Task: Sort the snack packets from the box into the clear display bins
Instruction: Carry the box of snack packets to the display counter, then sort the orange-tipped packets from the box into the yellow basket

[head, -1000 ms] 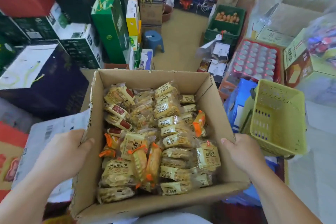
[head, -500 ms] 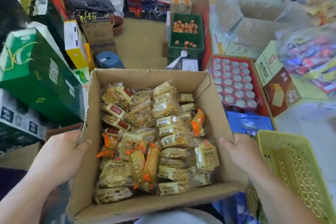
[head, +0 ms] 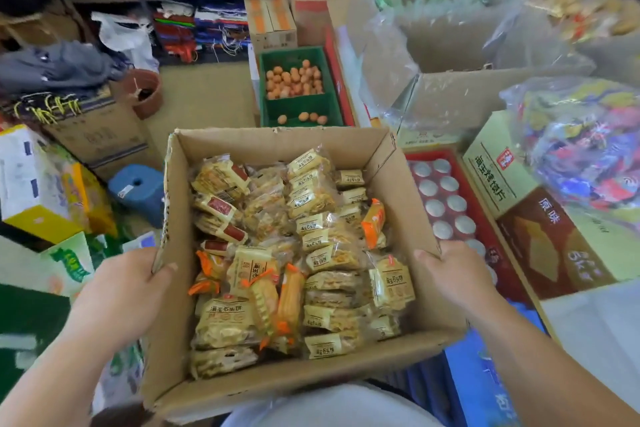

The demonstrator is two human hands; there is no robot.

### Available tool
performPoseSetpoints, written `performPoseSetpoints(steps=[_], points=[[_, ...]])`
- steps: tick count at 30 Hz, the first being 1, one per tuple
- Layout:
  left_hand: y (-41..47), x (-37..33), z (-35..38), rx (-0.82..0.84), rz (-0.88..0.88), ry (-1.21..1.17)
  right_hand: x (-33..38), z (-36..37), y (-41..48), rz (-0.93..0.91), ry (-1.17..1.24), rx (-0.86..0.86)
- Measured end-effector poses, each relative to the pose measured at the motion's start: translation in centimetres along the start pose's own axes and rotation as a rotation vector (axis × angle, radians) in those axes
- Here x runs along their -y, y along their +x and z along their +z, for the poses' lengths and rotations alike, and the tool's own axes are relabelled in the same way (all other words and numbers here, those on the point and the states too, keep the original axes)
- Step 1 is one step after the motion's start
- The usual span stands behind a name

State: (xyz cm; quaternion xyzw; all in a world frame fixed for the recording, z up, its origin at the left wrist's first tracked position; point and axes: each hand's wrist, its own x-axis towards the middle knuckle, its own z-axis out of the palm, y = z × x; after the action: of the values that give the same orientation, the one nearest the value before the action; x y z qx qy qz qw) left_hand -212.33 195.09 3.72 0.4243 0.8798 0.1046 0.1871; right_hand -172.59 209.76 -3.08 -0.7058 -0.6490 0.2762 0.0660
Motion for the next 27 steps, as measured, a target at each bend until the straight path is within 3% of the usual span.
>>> performPoseSetpoints(steps=[4,12,19,27], points=[[9.3,-5.6,0.1,0.105,0.159,0.072,-0.9,-0.4,3.6,0.126,0.058,-0.059],[24.5,-18.3,3.3,0.320,0.604,0.243,-1.2,1.6,1.4,0.636,0.169,-0.222],[27.1,-26.8,8.1,0.443,0.921,0.432,-1.5,4.7,-3.2,0.941,0.309,-0.273],[25.9,-35.4,12.2,0.368,1.090,0.532,-4.3,4.6,-4.3,0.993,0.424,-0.277]])
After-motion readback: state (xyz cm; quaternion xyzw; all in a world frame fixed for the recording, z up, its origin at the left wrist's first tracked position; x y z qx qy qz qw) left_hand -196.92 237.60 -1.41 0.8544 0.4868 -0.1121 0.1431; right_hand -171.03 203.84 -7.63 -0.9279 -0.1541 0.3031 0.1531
